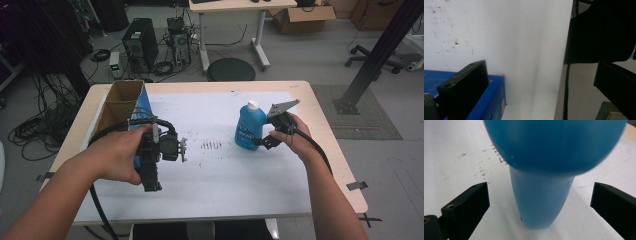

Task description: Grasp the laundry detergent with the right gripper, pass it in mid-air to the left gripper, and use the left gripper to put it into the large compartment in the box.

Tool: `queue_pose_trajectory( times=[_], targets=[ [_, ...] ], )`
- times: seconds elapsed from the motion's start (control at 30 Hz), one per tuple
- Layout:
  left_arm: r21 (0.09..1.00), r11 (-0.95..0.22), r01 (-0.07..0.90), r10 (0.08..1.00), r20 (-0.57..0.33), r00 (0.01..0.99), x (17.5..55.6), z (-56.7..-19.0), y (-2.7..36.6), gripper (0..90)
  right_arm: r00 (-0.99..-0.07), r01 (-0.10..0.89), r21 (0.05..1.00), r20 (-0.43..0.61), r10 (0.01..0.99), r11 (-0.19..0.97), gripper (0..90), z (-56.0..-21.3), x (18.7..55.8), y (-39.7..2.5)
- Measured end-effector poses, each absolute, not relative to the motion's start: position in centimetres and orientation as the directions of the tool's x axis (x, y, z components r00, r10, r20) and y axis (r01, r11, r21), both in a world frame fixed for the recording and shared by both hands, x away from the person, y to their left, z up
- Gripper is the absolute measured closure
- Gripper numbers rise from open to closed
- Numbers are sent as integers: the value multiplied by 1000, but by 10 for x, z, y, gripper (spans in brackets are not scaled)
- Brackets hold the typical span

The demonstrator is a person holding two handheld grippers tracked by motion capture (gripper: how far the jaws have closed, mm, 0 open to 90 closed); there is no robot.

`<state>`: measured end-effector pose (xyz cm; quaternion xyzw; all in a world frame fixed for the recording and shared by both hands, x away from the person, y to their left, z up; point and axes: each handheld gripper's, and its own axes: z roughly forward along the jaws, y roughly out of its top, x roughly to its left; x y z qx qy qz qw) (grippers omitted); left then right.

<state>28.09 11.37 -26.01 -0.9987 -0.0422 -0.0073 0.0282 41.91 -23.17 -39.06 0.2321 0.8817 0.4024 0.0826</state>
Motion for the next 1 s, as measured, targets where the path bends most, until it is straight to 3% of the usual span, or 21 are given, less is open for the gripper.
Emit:
queue_pose_trajectory(
  times=[1.0],
  targets=[
    [-68, -996, 64, 64, 10, 998, 279, -263, 105, 4, -866, 296, 845, 40, 499, 445, 16, -416, 421, -223]
  ],
)
